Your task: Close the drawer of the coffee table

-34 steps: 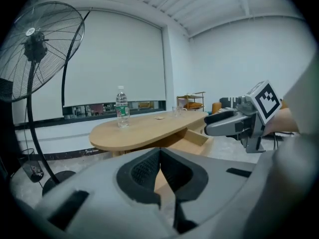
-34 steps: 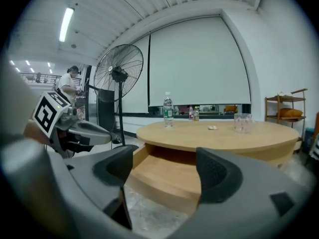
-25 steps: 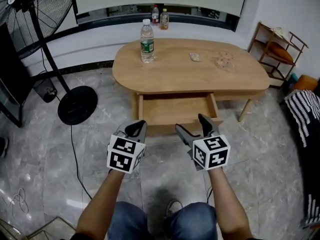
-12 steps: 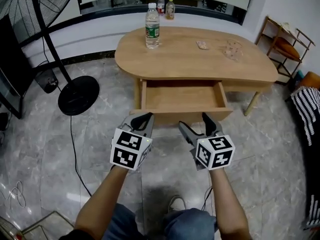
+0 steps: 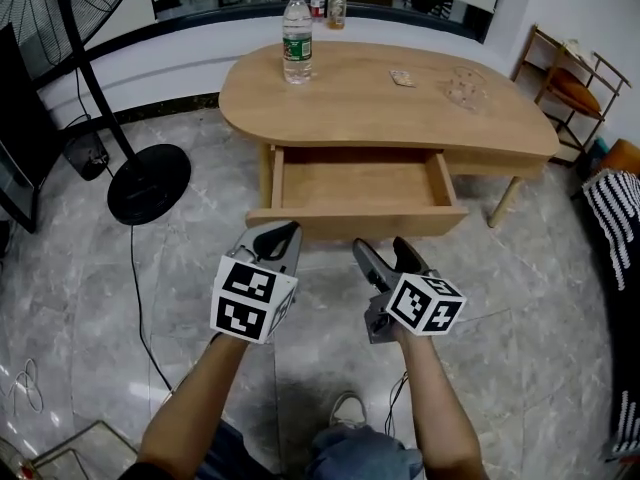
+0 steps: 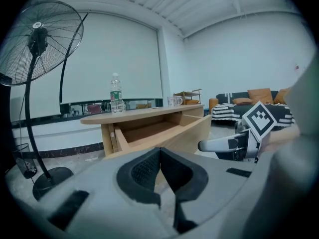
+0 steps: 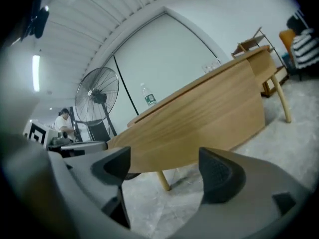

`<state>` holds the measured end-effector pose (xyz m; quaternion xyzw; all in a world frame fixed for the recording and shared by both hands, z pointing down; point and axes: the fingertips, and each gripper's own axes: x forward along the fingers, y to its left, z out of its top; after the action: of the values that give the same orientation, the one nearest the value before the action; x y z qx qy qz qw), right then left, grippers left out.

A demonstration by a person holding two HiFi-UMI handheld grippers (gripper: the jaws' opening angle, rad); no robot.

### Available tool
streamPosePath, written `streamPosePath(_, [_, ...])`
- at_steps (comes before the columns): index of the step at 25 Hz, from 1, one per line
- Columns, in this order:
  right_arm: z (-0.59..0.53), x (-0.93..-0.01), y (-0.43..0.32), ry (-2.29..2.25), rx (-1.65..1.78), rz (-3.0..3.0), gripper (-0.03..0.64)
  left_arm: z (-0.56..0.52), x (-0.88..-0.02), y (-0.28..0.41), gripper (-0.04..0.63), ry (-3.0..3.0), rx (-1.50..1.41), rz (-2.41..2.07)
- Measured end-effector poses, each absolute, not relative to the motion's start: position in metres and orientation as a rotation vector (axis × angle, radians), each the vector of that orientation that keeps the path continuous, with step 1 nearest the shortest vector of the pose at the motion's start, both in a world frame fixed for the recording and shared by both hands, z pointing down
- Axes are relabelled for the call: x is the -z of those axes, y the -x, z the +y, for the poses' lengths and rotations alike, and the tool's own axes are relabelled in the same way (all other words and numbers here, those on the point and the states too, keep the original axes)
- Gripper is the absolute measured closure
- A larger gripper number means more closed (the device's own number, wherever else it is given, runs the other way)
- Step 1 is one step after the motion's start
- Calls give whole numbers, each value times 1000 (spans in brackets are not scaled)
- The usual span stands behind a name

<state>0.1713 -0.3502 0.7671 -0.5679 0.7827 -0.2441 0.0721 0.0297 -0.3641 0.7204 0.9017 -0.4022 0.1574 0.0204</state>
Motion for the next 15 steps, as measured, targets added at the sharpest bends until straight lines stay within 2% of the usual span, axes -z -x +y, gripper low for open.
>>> streamPosePath(10, [-375,-795,-169,1436,956,2033,126,-363,-721,-20,592,-2793,-471,-1283])
streamPosePath(15, [-384,-788,-168,1311,965,1947,127,-361,-723,-4,594,-2762,-475,-1324])
